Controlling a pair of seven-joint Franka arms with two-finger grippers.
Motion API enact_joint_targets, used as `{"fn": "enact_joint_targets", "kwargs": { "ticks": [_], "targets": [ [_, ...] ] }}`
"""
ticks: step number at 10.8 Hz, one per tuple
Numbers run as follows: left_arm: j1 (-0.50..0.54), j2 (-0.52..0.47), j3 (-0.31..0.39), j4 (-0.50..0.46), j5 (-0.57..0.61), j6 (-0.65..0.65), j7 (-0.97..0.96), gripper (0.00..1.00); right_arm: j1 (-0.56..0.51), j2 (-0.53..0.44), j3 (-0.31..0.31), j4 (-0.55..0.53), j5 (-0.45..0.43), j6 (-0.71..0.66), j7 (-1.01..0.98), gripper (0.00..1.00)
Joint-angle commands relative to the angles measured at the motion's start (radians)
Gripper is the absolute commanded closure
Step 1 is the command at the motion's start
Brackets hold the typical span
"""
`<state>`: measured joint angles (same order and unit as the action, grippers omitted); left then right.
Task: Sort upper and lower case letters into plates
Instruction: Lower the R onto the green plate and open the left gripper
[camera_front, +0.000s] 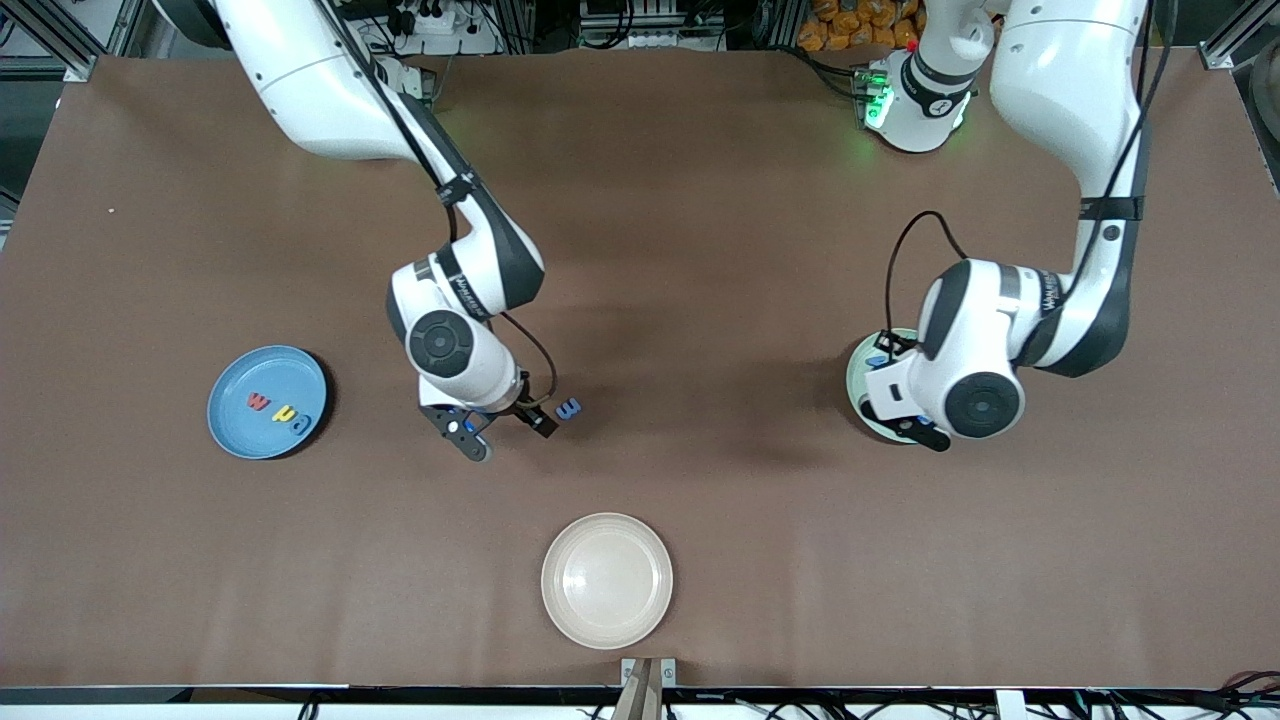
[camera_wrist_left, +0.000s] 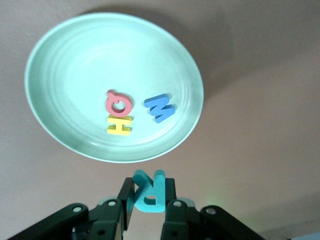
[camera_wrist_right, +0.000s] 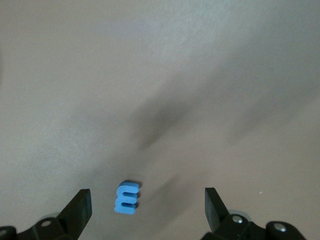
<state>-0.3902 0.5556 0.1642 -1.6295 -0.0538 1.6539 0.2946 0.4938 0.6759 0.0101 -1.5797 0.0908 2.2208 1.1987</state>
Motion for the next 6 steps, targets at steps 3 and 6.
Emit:
{"fn": "enact_joint_targets", "kwargs": {
  "ticks": [3, 6],
  "targets": [
    [0.002, -0.033, 0.069, -0.239, -0.122, 0.213, 0.182, 1.00, 0.003, 0.070, -0.006, 0.050, 0.026, 0.074, 0.105, 0.00],
    [0.002, -0.013, 0.077, -0.265, -0.178, 0.242, 0.190, 1.00, 0.028, 0.094, -0.006, 0.058, 0.050, 0.074, 0.117, 0.00]
  ]
}}
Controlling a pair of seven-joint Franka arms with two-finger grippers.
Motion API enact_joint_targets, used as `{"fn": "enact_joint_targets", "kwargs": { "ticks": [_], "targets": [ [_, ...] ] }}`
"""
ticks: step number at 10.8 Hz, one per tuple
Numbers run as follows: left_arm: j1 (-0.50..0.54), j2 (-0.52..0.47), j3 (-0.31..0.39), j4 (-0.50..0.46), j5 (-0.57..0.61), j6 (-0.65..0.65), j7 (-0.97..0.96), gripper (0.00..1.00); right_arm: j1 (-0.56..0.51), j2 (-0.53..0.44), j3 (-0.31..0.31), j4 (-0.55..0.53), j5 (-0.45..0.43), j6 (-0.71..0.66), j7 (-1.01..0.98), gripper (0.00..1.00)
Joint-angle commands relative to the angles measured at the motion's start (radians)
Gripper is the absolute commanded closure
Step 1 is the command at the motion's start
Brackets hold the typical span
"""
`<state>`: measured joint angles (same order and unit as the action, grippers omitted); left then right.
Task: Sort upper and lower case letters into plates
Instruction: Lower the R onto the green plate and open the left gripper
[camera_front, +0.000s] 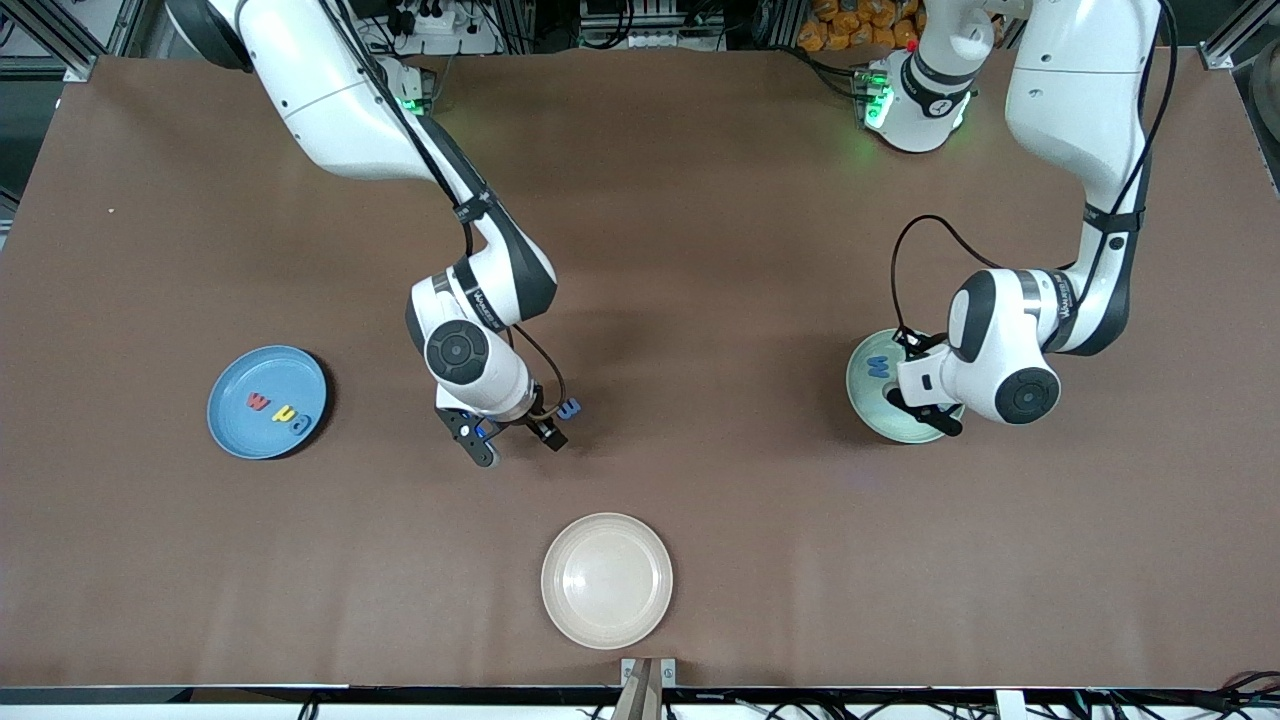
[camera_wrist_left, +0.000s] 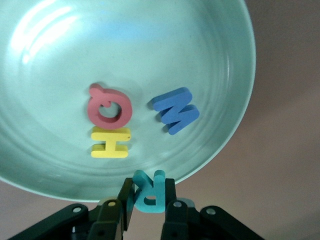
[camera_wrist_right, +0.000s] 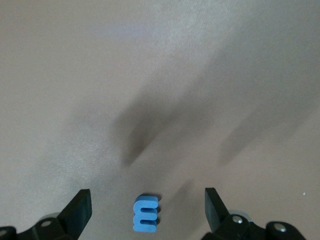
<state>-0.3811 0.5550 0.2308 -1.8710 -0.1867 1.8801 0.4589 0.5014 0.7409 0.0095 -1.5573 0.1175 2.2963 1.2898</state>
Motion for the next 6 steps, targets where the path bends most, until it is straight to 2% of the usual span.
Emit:
{"fn": "enact_joint_targets", "kwargs": {
  "ticks": [1, 2, 3, 4, 5, 6],
  "targets": [
    [-0.007, -0.009, 0.010, -0.024, -0.048, 0.016, 0.026, 1.00, 0.040, 0.043, -0.005, 0.036, 0.021, 0.000, 0.037, 0.00],
    [-0.007, -0.004, 0.010, -0.024, -0.053, 0.023, 0.026, 1.00, 0.058, 0.063, -0.006, 0.040, 0.014, 0.003, 0.063, 0.00],
    [-0.007, 0.005, 0.010, -0.022, -0.065, 0.024, 0.024, 0.95, 0.069, 0.080, -0.008, 0.054, 0.014, 0.011, 0.071, 0.00],
    [-0.007, 0.006, 0.012, -0.019, -0.068, 0.024, 0.024, 0.67, 0.077, 0.087, -0.008, 0.055, 0.013, 0.017, 0.072, 0.00],
    [-0.007, 0.006, 0.013, -0.017, -0.068, 0.024, 0.020, 0.50, 0.083, 0.087, -0.010, 0.055, 0.010, 0.017, 0.072, 0.00],
    [-0.007, 0.006, 0.013, -0.014, -0.066, 0.024, 0.015, 0.00, 0.083, 0.087, -0.011, 0.055, 0.010, 0.017, 0.072, 0.00]
  ]
}}
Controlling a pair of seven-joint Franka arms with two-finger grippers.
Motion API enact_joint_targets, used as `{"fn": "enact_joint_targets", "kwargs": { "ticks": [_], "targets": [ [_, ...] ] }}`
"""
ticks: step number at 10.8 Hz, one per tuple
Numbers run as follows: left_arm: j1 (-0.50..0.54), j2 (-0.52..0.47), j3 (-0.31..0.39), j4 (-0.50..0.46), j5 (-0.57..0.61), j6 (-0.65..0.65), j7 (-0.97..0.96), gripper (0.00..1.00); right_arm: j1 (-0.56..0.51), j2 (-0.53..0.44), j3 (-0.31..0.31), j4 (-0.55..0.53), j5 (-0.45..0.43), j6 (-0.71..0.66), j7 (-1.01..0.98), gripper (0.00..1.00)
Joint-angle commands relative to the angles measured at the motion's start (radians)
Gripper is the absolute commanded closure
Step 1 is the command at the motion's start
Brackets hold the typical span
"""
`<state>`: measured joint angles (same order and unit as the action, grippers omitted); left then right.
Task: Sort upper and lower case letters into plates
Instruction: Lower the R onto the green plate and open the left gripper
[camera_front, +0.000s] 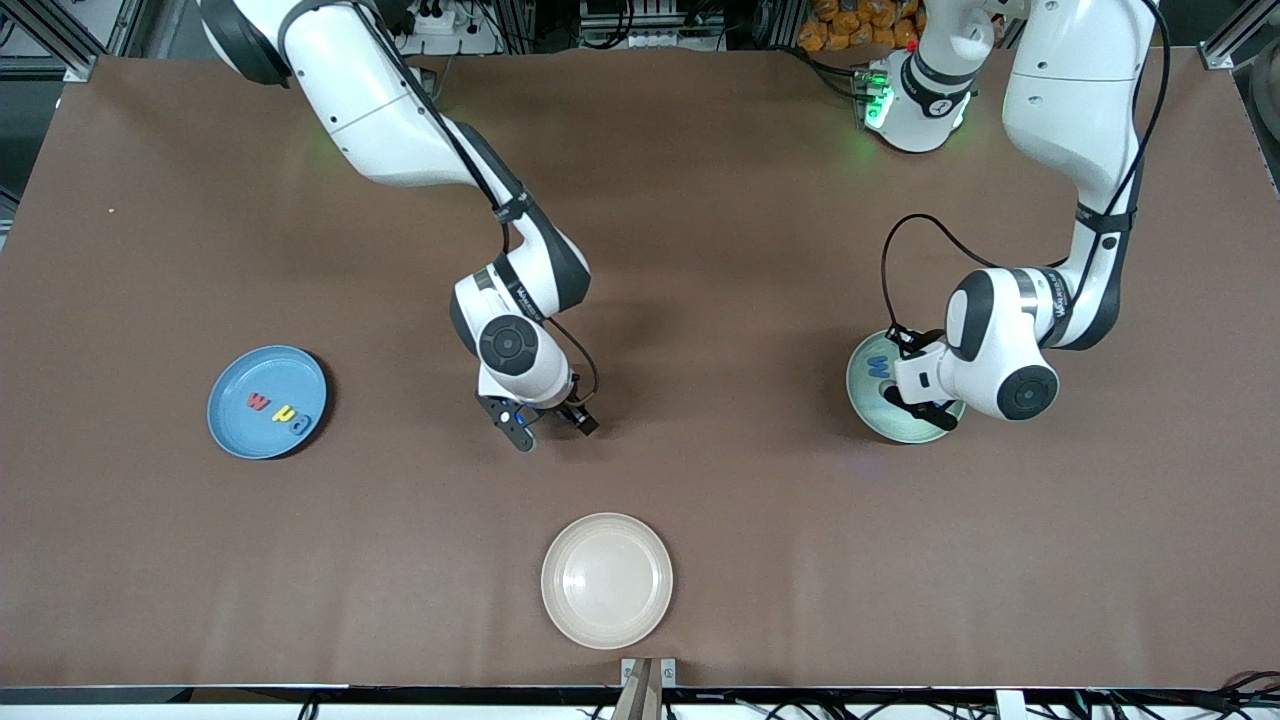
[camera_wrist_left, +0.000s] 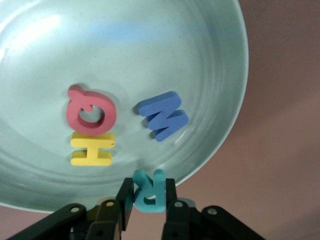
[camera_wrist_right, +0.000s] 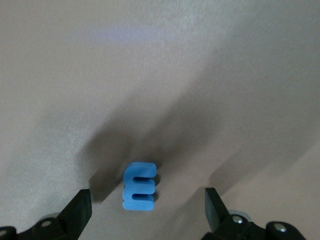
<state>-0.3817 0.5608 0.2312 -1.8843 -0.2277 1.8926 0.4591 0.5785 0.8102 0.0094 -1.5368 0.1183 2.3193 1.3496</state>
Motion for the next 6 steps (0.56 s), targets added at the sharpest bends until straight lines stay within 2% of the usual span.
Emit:
{"fn": "enact_joint_targets", "kwargs": {
  "ticks": [1, 4, 6],
  "targets": [
    [-0.008, 0.002, 0.016, 0.001, -0.025, 0.011, 0.018, 0.00, 0.006, 0.017, -0.014, 0.035, 0.006, -0.008, 0.016, 0.00],
    [-0.019, -0.024, 0.040, 0.049, -0.019, -0.004, 0.015, 0.00, 0.009, 0.014, -0.025, 0.035, -0.092, -0.008, 0.086, 0.00],
    [-0.022, -0.053, 0.043, 0.149, -0.013, -0.007, 0.010, 0.00, 0.015, 0.017, -0.023, 0.034, -0.131, -0.005, 0.126, 0.00]
  ]
}}
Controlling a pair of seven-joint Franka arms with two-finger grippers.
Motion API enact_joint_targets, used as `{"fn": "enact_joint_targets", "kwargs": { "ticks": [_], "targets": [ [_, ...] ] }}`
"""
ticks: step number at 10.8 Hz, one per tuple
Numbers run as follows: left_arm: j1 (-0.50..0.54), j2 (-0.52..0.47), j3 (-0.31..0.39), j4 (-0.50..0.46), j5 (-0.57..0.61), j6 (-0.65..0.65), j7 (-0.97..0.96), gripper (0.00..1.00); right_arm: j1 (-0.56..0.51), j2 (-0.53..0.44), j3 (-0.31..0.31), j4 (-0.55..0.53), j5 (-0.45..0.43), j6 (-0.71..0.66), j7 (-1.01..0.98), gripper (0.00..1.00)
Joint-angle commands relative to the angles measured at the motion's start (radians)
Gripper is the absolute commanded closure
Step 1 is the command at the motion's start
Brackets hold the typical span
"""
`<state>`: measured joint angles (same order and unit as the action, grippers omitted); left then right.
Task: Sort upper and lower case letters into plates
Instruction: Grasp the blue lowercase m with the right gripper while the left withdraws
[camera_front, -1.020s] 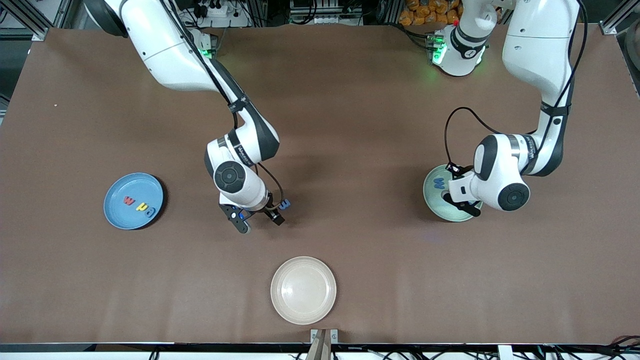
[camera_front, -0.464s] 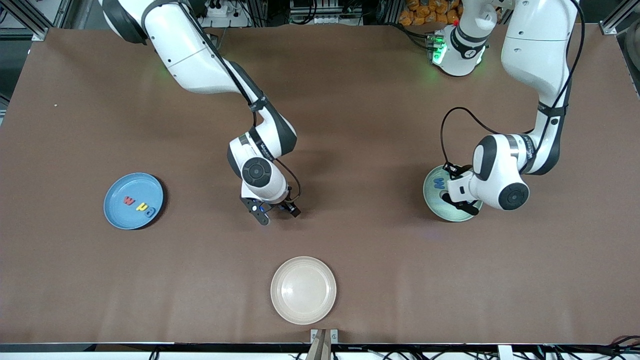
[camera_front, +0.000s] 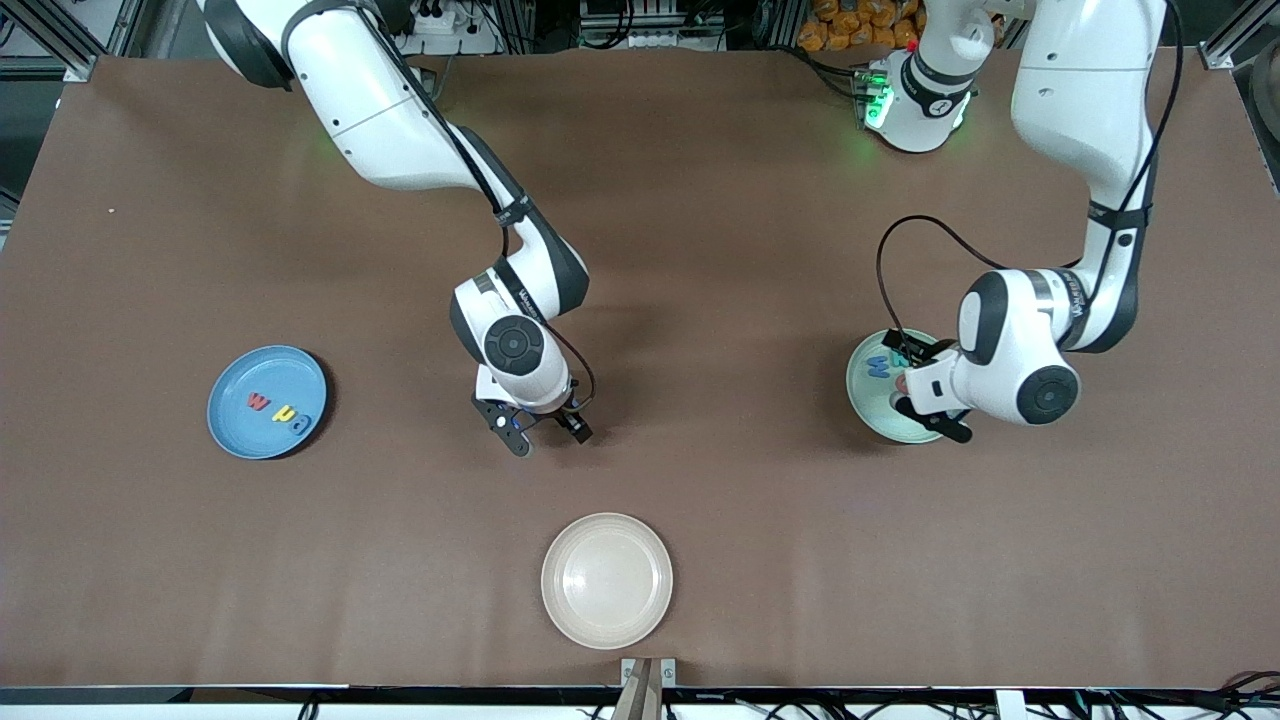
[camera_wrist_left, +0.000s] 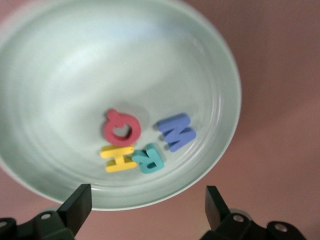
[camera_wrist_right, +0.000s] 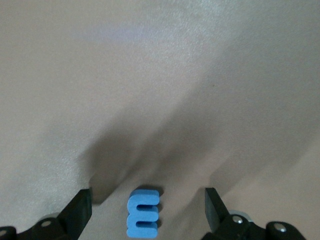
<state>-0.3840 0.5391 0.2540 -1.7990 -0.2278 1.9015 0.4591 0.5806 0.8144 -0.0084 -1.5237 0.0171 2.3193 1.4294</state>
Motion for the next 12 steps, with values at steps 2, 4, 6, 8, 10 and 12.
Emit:
{"fn": "enact_joint_targets", "kwargs": {
  "ticks": [2, 4, 6, 8, 10, 12],
  "targets": [
    [-0.016, -0.086, 0.021, 0.128, 0.004, -0.022, -0.140, 0.00, 0.013, 0.012, -0.004, 0.020, -0.020, -0.005, 0.048, 0.00],
    [-0.009, -0.161, 0.014, 0.177, 0.051, -0.024, -0.427, 0.00, 0.011, 0.012, -0.004, 0.022, -0.011, -0.003, 0.048, 0.00],
    [0.023, -0.223, -0.001, 0.214, 0.128, -0.036, -0.490, 0.00, 0.013, 0.012, -0.004, 0.020, -0.011, 0.015, 0.081, 0.00],
    [0.135, -0.284, -0.118, 0.271, 0.197, -0.074, -0.493, 0.00, 0.011, 0.012, -0.004, 0.020, -0.011, 0.015, 0.086, 0.00],
    [0.226, -0.318, -0.182, 0.331, 0.191, -0.156, -0.493, 0.00, 0.013, 0.012, -0.004, 0.019, -0.011, 0.015, 0.086, 0.00],
    [0.295, -0.347, -0.239, 0.375, 0.185, -0.257, -0.493, 0.00, 0.013, 0.012, -0.002, 0.019, -0.011, 0.015, 0.088, 0.00]
  ]
}}
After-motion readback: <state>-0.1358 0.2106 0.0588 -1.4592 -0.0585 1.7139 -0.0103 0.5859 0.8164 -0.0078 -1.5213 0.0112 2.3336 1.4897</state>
